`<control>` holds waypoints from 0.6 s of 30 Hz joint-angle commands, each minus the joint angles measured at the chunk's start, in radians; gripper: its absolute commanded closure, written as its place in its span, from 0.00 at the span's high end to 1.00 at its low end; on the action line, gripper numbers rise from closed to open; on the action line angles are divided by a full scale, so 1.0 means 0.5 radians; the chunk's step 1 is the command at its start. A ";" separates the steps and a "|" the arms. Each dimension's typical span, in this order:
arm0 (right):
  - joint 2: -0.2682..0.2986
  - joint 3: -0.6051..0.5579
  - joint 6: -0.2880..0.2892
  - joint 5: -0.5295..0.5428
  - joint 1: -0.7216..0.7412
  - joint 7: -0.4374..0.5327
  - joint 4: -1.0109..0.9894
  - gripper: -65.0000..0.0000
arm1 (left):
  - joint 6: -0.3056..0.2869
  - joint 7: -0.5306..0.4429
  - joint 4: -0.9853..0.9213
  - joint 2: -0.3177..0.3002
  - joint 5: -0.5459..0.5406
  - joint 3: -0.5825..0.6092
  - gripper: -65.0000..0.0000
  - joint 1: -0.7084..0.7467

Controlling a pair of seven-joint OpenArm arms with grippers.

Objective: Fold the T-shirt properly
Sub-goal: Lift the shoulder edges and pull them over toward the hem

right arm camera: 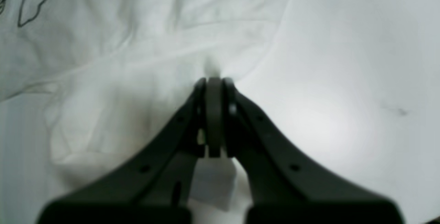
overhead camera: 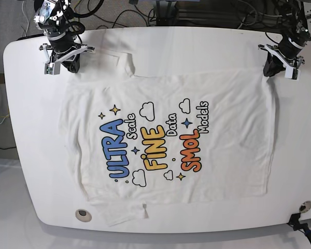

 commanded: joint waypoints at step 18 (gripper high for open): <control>0.066 0.169 0.022 0.200 -0.072 0.030 0.081 0.00 | -0.077 0.217 0.299 0.106 -0.054 -0.217 0.00 0.168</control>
